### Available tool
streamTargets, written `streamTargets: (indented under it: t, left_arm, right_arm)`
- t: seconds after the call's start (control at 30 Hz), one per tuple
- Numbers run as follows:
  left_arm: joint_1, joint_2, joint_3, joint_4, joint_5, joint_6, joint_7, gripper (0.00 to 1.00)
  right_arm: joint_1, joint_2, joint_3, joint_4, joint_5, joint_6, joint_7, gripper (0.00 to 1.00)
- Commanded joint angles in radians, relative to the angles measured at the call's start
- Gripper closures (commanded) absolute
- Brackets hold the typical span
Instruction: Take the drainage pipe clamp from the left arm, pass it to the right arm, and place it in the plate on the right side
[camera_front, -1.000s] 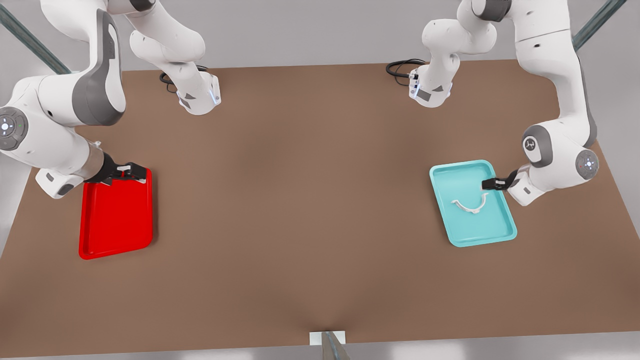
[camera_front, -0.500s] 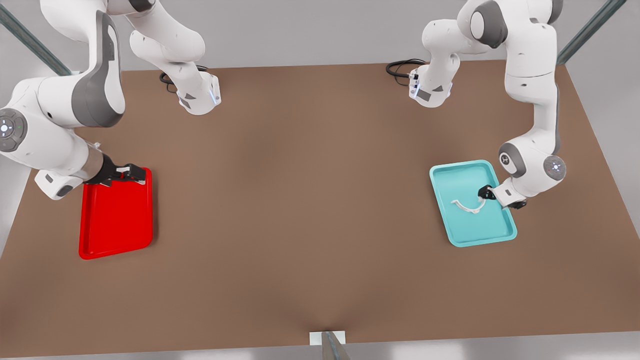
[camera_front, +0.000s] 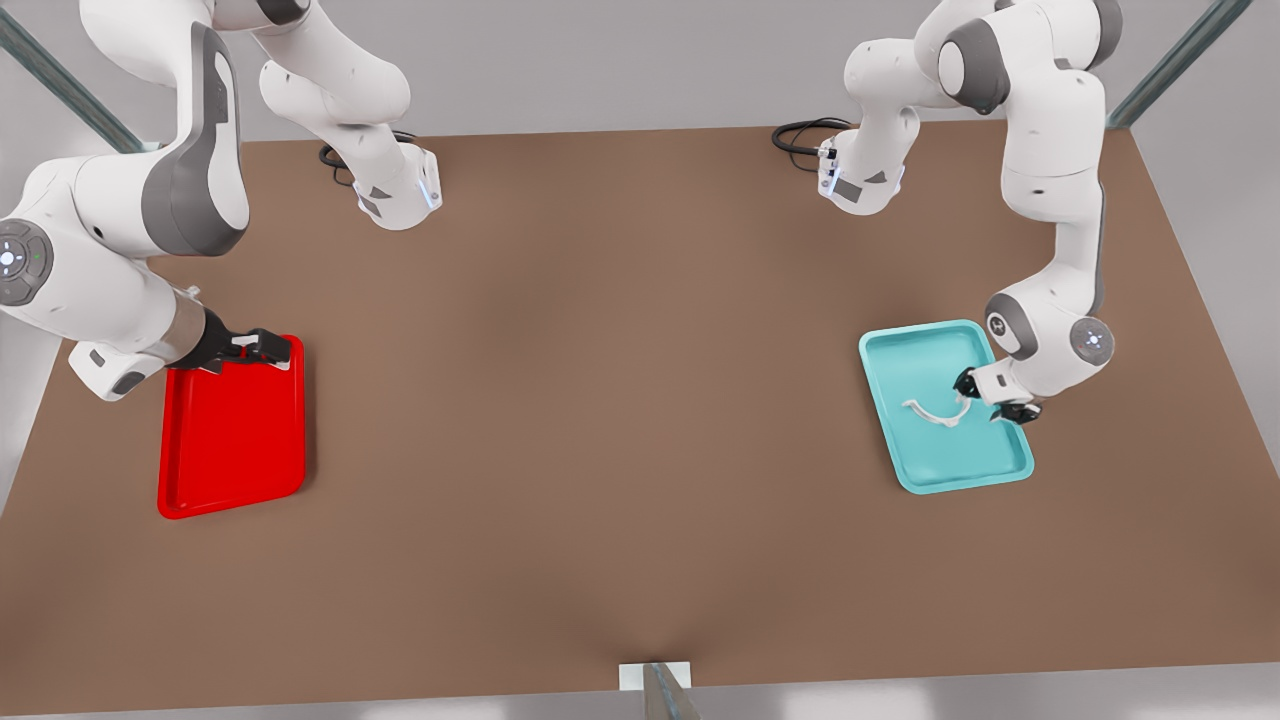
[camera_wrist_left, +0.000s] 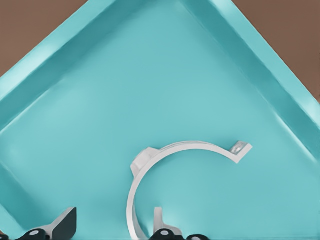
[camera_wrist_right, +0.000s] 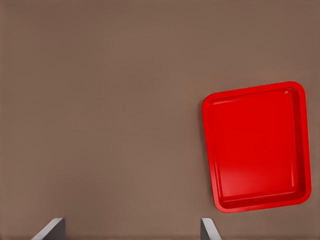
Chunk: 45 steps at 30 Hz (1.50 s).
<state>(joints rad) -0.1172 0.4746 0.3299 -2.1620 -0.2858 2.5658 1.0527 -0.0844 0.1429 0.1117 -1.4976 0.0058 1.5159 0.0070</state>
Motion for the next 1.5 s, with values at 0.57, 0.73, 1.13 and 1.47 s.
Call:
streamTargets:
  t: [0.57, 0.73, 1.13, 1.47]
  left_arm:
    - [-0.001, 0.013, -0.006, -0.016, -0.019, -0.001, 0.168, 0.64]
    - [-0.002, 0.015, -0.008, -0.015, -0.019, -0.001, 0.153, 0.79]
    - [-0.269, -0.054, -0.051, 0.378, -0.156, -0.662, -0.836, 0.79]
    - [-0.634, 0.231, -0.169, 0.798, -0.455, -0.312, -1.473, 0.79]
  right_arm:
    - [-0.006, 0.000, 0.000, 0.000, 0.000, 0.000, -0.008, 0.00]
    - [-0.006, 0.000, 0.000, 0.000, 0.000, 0.000, -0.009, 0.00]
    - [0.005, 0.136, 0.089, 0.165, 0.003, 0.038, -0.016, 0.00]
    - [0.037, 0.299, 0.353, 0.114, 0.008, 0.276, -0.007, 0.00]
